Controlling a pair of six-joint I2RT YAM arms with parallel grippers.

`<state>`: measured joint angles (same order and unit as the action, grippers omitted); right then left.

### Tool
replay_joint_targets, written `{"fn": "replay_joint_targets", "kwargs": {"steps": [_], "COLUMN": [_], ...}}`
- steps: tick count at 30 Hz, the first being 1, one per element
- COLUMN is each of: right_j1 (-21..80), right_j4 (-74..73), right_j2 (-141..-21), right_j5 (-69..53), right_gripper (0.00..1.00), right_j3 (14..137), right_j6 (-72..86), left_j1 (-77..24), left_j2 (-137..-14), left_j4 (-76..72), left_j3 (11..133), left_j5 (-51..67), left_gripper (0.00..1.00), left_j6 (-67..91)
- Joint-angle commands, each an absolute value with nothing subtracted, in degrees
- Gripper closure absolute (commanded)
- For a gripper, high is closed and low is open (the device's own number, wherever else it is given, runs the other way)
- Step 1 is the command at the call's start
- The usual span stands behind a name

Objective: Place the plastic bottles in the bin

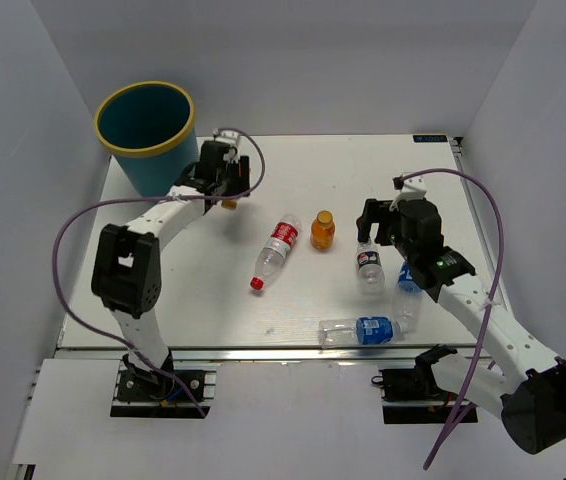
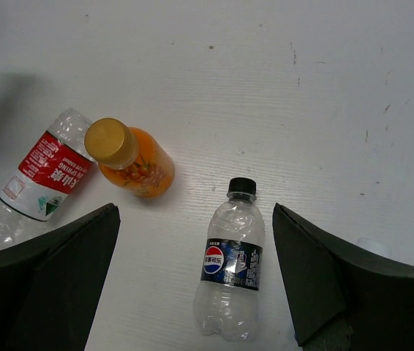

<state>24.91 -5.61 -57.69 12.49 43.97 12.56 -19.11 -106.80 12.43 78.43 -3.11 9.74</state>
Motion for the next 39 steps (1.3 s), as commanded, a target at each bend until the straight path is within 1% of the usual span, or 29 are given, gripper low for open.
{"fn": "replay_joint_targets", "kwargs": {"steps": [1,3,6,8,9,12,14,15,17,18,20,22,26,30,31,33,34,35,36,39], "right_j1": [25.2,25.2,25.2,25.1,25.2,25.2,25.2,25.2,25.6,25.9,27.9,29.8,30.9,31.0,31.0,31.0,31.0,31.0,31.0,31.0], "right_j4": [-2.0,-2.0,-2.2,-2.2,-2.1,-1.4,-1.2,-1.2,-1.6,-1.8,-1.6,-1.2,-1.7,-3.3,-3.5,-4.3,-5.2,-5.7,-6.5,-8.5], "right_j2": [-56.5,-56.7,-57.0,-57.2,-57.3,-57.9,-58.8,-59.1,-60.4,-60.6,-61.2,-61.5,-63.0,-64.0,-64.0,-63.8,-63.3,-62.9,-61.9,-60.4], "right_j5": [12.9,13.2,13.4,13.5,13.8,14.5,12.3,11.0,9.3,9.1,10.6,11.4,12.2,15.6,15.8,16.3,16.6,17.4,18.8,22.6], "right_gripper": [0.11,0.11,0.11,0.11,0.11,0.11,0.11,0.11,0.11,0.11,0.11,0.11,0.11,0.11,0.11,0.11,0.11,0.11,0.11,0.11], "right_j3": [43.2,43.2,43.4,43.4,43.4,43.3,43.9,44.2,44.9,45.1,45.2,45.3,46.5,47.3,47.5,48.1,48.1,48.1,47.8,47.3], "right_j6": [11.5,11.6,11.6,11.5,11.7,11.3,10.6,9.9,9.6,8.4,7.1,5.2,4.7,6.9,7.3,9.0,9.6,10.9,11.5,14.0], "left_j1": [-19.1,-18.4,-16.2,-14.0,-11.0,-5.3,-2.7,-0.6,-0.1,-0.1,-0.1,-0.1,-0.1,-0.1,-0.2,-2.5,-3.8,-7.3,-9.2,-15.7], "left_j2": [-94.8,-92.5,-91.5,-92.6,-94.4,-97.8,-102.6,-104.1,-107.9,-108.7,-108.7,-106.8,-98.9,-92.5,-91.0,-86.4,-85.1,-83.8,-81.7,-80.1], "left_j4": [12.4,13.1,12.1,13.1,14.2,14.8,17.0,19.7,21.9,23.8,24.7,22.6,19.3,20.1,19.5,16.9,15.7,13.7,13.1,12.3], "left_j3": [87.8,90.6,94.6,99.1,100.7,105.9,110.0,114.8,118.9,122.0,123.3,120.6,114.8,108.1,103.1,97.2,94.2,88.3,85.8,77.6], "left_j5": [-14.6,-17.2,-19.9,-20.8,-20.7,-22.1,-20.0,-19.3,-19.3,-20.9,-20.3,-18.7,-15.4,-3.4,2.3,5.3,4.8,3.7,1.7,1.8], "left_gripper": [0.51,0.45,0.45,0.45,0.45,0.39,0.24,0.16,0.02,0.02,0.02,0.02,0.02,0.02,0.02,0.02,0.02,0.02,0.02,0.02], "left_j6": [10.5,10.6,9.7,11.1,11.7,13.8,14.8,15.2,15.6,15.6,15.6,15.2,15.8,18.1,19.2,20.1,20.6,20.6,19.9,18.8]}}
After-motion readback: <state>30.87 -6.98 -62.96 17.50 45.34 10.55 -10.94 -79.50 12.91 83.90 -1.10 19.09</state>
